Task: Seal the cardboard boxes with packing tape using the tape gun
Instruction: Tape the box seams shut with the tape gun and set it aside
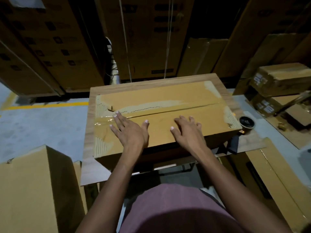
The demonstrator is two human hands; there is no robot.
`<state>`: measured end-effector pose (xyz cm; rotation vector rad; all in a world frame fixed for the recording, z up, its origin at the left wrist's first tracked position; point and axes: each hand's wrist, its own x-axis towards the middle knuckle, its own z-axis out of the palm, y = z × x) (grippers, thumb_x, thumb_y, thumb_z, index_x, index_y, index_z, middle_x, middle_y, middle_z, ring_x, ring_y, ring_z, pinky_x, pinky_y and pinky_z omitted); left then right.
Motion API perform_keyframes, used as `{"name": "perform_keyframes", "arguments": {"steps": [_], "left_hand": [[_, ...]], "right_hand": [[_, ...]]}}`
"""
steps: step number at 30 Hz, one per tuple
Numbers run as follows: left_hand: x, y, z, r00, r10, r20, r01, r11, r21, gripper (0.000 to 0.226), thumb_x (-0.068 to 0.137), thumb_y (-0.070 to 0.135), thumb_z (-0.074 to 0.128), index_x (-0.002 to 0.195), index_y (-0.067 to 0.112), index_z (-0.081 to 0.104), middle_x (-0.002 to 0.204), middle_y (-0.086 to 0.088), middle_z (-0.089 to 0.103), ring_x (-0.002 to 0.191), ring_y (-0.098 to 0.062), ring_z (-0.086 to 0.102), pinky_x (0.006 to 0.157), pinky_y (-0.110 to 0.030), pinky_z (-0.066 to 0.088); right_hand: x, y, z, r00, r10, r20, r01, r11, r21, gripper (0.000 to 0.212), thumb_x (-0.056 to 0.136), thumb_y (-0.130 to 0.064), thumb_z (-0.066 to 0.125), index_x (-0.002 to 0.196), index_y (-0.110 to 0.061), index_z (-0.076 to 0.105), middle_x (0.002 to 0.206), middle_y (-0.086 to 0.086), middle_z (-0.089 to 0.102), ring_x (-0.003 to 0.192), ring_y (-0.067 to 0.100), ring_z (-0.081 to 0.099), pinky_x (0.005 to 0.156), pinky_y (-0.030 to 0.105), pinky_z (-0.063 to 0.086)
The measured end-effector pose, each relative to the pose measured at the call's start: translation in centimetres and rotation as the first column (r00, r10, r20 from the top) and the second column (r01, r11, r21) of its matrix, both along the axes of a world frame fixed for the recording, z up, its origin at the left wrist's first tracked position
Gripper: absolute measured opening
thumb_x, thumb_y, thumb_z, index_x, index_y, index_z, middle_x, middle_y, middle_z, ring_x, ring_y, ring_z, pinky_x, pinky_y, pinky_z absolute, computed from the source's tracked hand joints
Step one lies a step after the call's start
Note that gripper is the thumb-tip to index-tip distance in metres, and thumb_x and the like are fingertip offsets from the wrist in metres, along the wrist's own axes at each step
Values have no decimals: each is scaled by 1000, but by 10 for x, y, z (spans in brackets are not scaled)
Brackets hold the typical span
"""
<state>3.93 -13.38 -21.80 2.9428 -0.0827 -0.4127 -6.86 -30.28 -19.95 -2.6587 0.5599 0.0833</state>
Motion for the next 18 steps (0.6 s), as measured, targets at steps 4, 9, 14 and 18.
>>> {"name": "perform_keyframes", "arguments": {"steps": [4, 9, 14, 18], "left_hand": [[-20, -49, 5, 979, -197, -42, 196, 980, -38, 100, 99, 71, 17, 155, -7, -11, 163, -18, -27, 151, -36, -26, 121, -55, -12], [-50, -106, 9, 895, -437, -90, 434, 900, -50, 94, 100, 69, 16, 157, 0, -14, 163, -16, -28, 151, -35, -27, 122, -56, -13], [-79, -159, 16, 761, -641, -101, 636, 768, -83, 88, 103, 63, 25, 160, 6, -9, 166, -15, -22, 153, -37, -18, 122, -60, -8], [-96, -196, 19, 651, -759, 15, 755, 644, -123, 71, 105, 54, 37, 160, 14, 20, 169, -15, 5, 154, -39, 6, 122, -61, 7]], "right_hand": [[-16, -58, -11, 961, -274, -45, 266, 955, -129, 62, 106, -55, 38, 158, -23, 36, 168, 11, 25, 153, 47, 15, 119, 67, 12], [-48, -110, -20, 829, -546, 121, 547, 837, 23, 67, 106, -48, 45, 160, -13, 29, 169, 15, 20, 156, 42, 9, 120, 66, 17], [-63, -154, -32, 262, -957, 121, 616, 262, 743, 59, 109, -50, 36, 158, -19, 27, 149, 16, 55, 135, 36, 52, 105, 46, 44], [-77, -199, -70, 115, -990, -88, 708, 20, 706, 67, 104, -42, 54, 152, -7, 24, 144, 27, 54, 128, 43, 55, 97, 46, 45]]}}
